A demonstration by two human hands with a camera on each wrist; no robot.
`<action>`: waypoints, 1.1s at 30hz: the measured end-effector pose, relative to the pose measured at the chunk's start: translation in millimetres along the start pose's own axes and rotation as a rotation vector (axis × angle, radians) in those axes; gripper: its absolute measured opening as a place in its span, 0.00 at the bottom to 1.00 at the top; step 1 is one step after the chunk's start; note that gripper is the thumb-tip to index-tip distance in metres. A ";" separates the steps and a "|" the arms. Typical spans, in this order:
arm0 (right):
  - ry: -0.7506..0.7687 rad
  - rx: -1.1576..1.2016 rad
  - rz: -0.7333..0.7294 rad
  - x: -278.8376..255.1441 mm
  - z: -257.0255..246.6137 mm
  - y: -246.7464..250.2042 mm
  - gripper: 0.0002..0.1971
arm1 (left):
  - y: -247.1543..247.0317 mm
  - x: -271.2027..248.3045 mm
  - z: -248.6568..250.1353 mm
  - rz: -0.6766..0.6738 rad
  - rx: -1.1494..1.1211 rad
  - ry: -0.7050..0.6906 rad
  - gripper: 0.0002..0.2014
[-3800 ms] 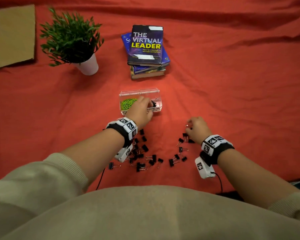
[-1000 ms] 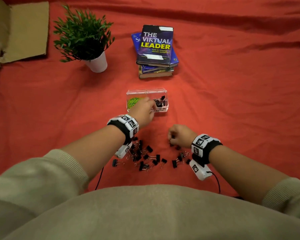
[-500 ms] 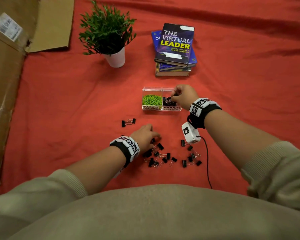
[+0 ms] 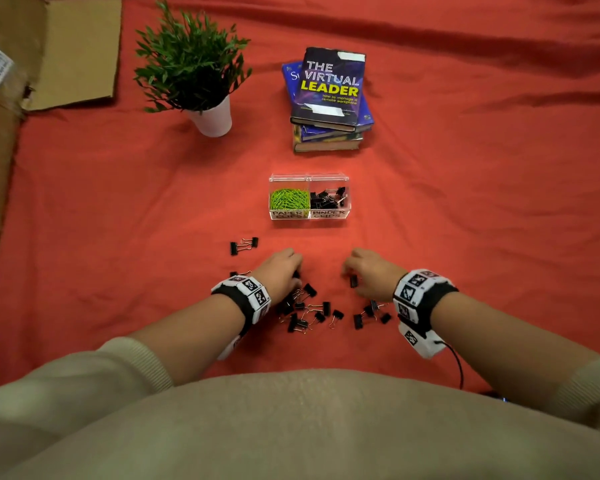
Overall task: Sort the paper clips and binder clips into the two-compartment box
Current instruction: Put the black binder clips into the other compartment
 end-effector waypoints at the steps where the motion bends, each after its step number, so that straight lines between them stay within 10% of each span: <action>1: 0.003 0.014 0.016 -2.5 3.2 -5.6 0.16 | 0.4 0.2 0.7 0.008 -0.011 -0.001 0.13; 22: -0.129 0.159 0.093 -15.9 12.3 -21.2 0.10 | -18.8 0.4 29.5 -0.074 0.100 -0.089 0.17; 33: -0.119 0.460 0.404 51.9 -29.7 84.1 0.09 | -16.0 3.2 21.6 -0.045 0.001 -0.005 0.11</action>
Point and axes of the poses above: each hand's wrist, its own x-axis towards the middle knuckle, its own y-axis out of the back of the hand, z = x × y, the point moved 1 cm from there along x, towards the middle knuckle, and after that the axes turned 8 degrees about -y, right-handed, at the moved point
